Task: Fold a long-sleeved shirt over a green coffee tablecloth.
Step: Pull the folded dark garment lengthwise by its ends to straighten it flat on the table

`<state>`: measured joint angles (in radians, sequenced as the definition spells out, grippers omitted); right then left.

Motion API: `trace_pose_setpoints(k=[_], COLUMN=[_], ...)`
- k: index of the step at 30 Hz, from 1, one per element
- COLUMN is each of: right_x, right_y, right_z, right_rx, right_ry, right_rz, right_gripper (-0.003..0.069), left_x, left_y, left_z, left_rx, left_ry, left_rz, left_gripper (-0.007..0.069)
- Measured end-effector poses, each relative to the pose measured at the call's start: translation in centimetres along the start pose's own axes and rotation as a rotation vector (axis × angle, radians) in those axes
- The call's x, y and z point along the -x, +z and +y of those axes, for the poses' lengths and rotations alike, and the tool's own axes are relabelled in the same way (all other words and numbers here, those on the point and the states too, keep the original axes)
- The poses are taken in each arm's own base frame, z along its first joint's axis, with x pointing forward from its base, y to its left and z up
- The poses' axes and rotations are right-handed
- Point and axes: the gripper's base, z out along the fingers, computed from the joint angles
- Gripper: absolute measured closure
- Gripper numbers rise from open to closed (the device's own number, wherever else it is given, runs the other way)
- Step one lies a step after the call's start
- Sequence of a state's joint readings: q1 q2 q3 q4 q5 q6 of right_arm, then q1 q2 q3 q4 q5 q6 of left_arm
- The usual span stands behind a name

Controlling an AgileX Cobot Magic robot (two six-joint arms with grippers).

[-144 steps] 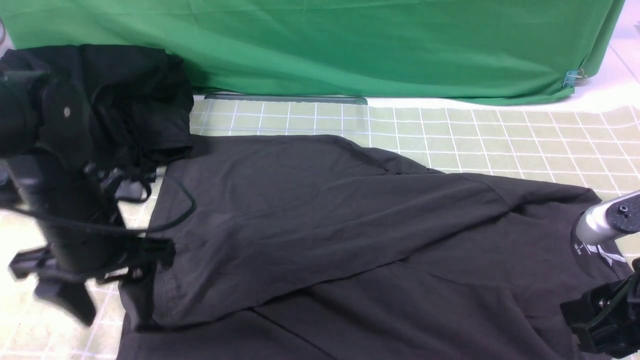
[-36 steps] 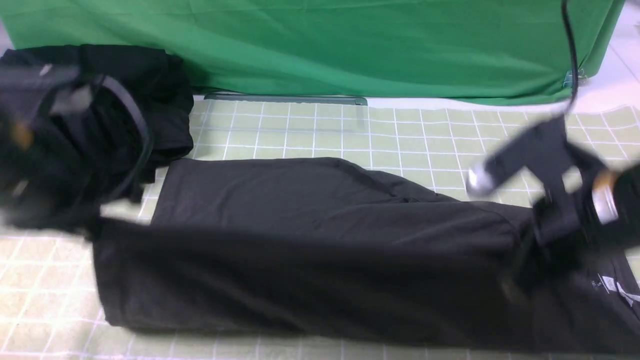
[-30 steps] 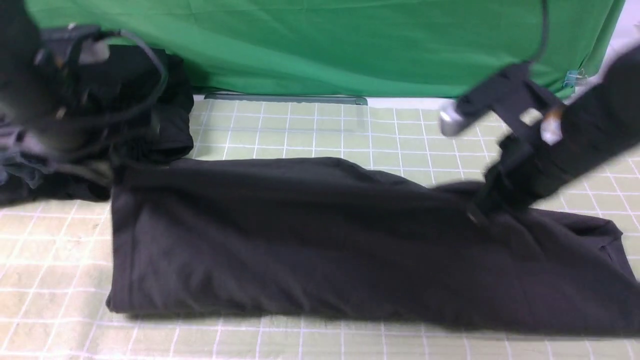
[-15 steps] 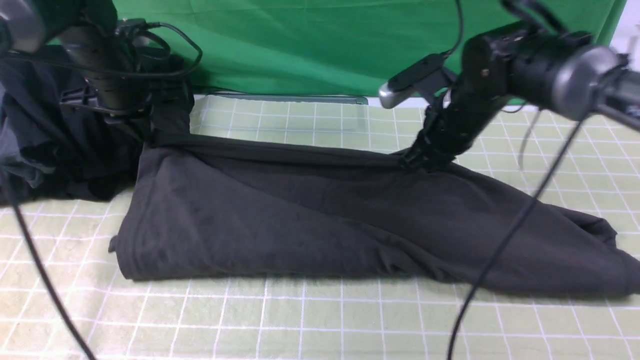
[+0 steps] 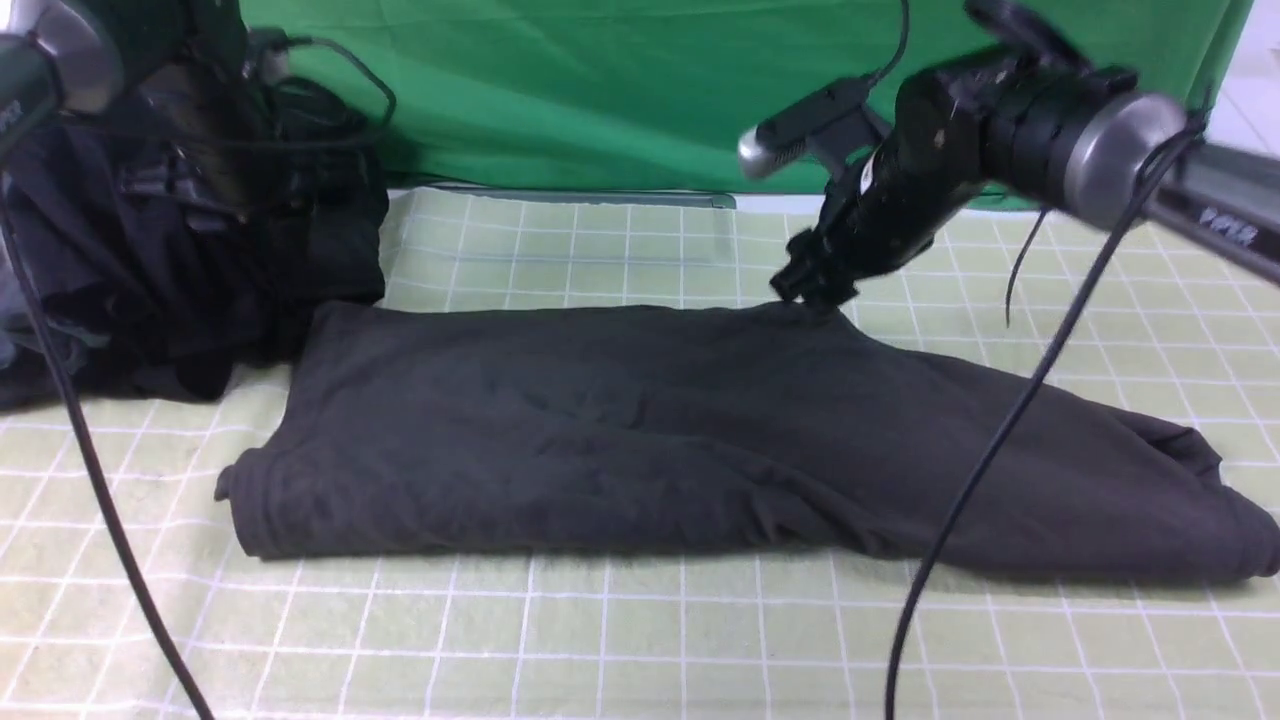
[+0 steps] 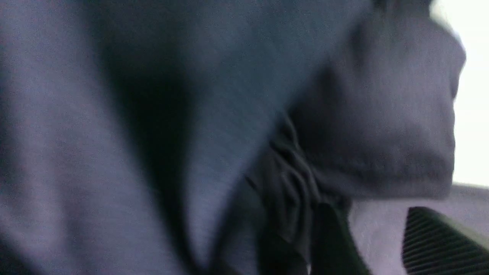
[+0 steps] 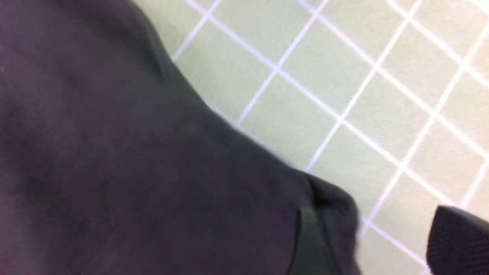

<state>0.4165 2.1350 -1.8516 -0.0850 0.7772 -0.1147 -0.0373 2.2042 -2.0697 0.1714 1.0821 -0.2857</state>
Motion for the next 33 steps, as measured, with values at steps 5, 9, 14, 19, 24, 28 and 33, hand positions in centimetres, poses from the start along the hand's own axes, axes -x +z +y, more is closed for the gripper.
trace_pose_setpoints(k=[5,9,14,19,24,28,33], right_x=[0.9,-0.4,-5.1,-11.1,-14.6,-14.8,-15.2], right_y=[-5.6,-8.2,-8.2,-6.8,-5.2,-3.9,-1.5], right_z=[-0.9,-3.4,-9.1,-12.8,-14.6,-14.7,-15.0], right_rx=[-0.039,-0.091,-0.064,0.015,0.042,0.06,0.048], right_ry=[-0.013,0.005,0.188,0.368,0.409,0.382,0.386], right_rz=[0.011,0.118,0.306,0.451,0.468,0.457,0.435], right_gripper=[0.0351,0.0592,0.0656,0.0585,0.0333,0.0246,0.025], left_x=[1.1,0.7,-3.0,-9.0,-14.4,-16.1,-16.6], left_y=[-2.9,-4.8,-7.2,-7.8,-3.2,-1.0,-0.1], left_z=[0.1,-1.3,-3.8,-6.1,-6.2,-5.5,-5.3], left_rx=[-0.014,-0.193,-0.31,-0.272,-0.23,-0.184,-0.164], left_ry=[0.042,0.091,0.192,0.334,0.377,0.39,0.367], left_rz=[-0.007,0.012,0.096,0.216,0.32,0.302,0.251], left_gripper=[0.0268,0.0464,0.0618,0.0629,0.0629,0.0629,0.0628])
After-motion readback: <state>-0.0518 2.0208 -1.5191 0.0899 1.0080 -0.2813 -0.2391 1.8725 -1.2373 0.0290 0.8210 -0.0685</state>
